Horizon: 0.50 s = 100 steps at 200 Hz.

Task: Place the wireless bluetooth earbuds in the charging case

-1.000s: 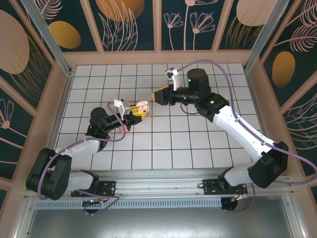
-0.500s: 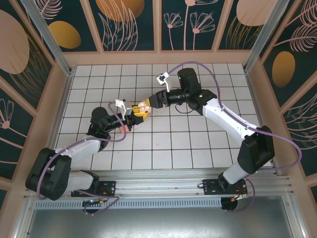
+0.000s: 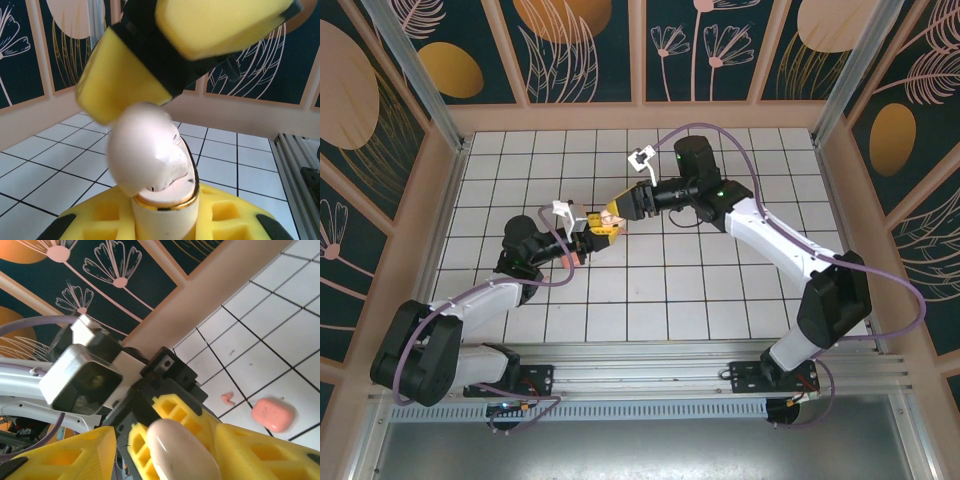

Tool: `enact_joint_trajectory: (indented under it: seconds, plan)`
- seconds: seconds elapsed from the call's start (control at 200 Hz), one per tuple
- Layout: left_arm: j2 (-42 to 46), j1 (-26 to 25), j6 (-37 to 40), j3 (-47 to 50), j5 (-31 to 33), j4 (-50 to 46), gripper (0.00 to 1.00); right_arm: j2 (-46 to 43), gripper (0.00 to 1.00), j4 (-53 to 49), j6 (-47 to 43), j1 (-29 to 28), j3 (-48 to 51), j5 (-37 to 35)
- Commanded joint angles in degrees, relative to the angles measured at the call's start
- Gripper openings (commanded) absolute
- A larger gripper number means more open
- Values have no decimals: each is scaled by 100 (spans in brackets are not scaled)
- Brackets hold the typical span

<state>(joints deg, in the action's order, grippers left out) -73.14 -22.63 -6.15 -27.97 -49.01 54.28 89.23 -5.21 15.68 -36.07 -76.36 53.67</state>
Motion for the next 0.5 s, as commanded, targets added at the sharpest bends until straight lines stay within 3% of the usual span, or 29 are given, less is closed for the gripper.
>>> enact_joint_trajectory:
  seconds: [0.0,0.2,0.35,0.495]
  plan:
    - [115,-35,110,-189,49,-159,4,-540,54,470,120,54,236,69]
    - [151,-36,-45,-256,226,-551,3,-1135,53,962,363,280,935,-346]
    - [125,-48,-420,-437,573,-1080,1,-1246,49,182,536,435,1068,-2099]
    - [260,-117,-1137,-451,1382,-1366,1,-1169,49,-396,470,606,1142,-3656]
